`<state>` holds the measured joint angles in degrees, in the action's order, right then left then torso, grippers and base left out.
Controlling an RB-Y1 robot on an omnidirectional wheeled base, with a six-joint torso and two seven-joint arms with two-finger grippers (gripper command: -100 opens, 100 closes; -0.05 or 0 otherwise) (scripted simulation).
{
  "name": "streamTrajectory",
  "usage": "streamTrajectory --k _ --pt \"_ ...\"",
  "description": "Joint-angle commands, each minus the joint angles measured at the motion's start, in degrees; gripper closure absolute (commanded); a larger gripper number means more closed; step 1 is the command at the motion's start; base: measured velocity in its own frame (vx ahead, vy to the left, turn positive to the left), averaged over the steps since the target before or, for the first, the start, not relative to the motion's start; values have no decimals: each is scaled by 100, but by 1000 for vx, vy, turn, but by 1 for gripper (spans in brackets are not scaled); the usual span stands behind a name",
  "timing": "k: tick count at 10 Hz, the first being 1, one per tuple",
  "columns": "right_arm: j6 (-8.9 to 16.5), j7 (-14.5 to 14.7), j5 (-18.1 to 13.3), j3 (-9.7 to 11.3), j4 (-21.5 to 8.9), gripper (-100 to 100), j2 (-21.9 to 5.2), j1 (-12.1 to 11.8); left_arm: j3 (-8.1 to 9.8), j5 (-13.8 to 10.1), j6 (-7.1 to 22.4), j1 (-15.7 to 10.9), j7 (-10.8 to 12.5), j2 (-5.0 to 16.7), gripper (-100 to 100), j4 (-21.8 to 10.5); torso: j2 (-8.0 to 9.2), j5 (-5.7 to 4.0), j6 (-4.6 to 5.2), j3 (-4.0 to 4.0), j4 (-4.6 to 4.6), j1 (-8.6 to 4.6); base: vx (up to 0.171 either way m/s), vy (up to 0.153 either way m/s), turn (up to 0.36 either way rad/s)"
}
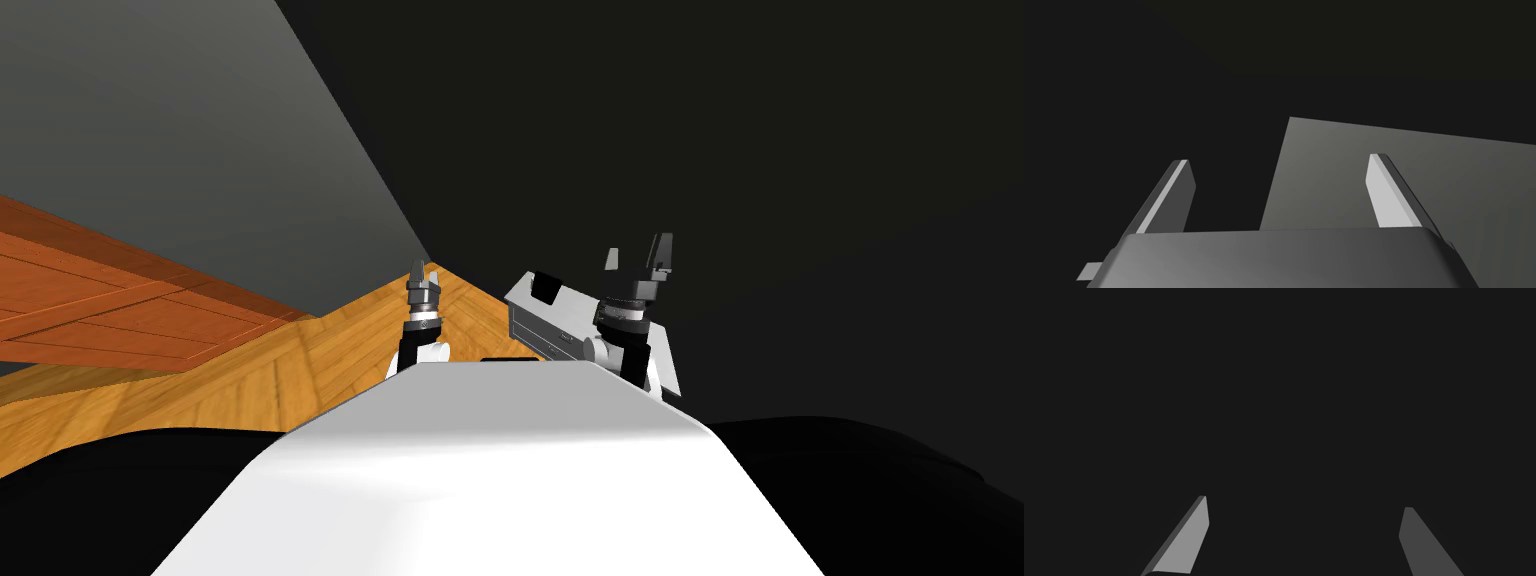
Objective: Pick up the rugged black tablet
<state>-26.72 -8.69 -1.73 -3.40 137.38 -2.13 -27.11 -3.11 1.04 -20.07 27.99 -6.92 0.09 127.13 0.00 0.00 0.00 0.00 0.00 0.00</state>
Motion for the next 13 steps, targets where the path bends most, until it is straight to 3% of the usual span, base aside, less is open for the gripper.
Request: streamTrajectory --k 1,13 --pt "-2 -3 14 16 -71 -100 -168 -3 0 0 0 0 0 0 0 0 0 0 0 0 0 0 -13 -11 22" --pt "-107 -39 122 302 -1101 -100 -2053 -71 0 0 0 0 0 0 0 0 10 -2 0 6 3 -8 -37 -21 45"
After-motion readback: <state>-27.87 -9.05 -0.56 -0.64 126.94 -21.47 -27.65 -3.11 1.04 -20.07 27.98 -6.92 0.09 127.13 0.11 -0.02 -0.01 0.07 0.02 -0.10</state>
